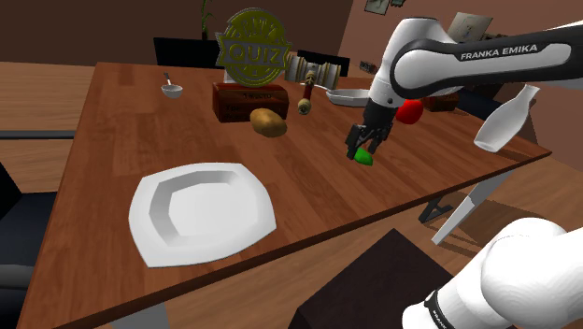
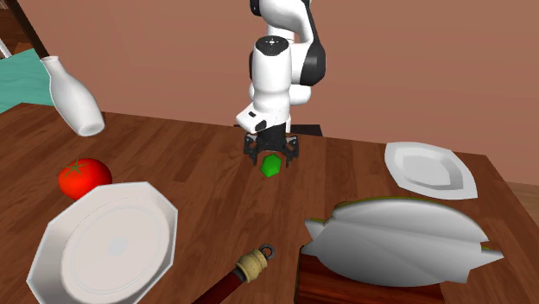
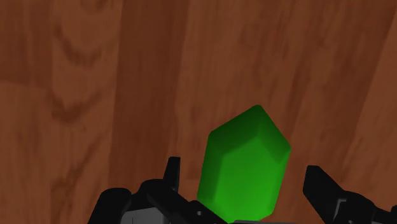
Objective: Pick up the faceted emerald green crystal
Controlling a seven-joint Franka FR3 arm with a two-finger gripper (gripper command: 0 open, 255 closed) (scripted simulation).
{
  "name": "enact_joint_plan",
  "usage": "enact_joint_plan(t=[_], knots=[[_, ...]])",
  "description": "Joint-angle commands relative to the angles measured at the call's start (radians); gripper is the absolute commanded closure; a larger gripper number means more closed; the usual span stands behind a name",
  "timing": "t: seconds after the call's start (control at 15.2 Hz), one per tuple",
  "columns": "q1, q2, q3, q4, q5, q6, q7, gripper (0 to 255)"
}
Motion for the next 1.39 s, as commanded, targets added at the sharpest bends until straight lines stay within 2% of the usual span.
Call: enact_joint_plan(t=[0.0,0.07,0.66,1.32], knots=[[0.000,0.001,0.000,-0.011,0.000,0.013,0.001,0],[0.001,0.001,0.001,-0.010,0.000,0.012,0.001,255],[0.000,0.001,0.000,-0.011,0.000,0.013,0.001,255],[0.001,-0.025,0.004,0.104,0.002,-0.128,0.000,255]])
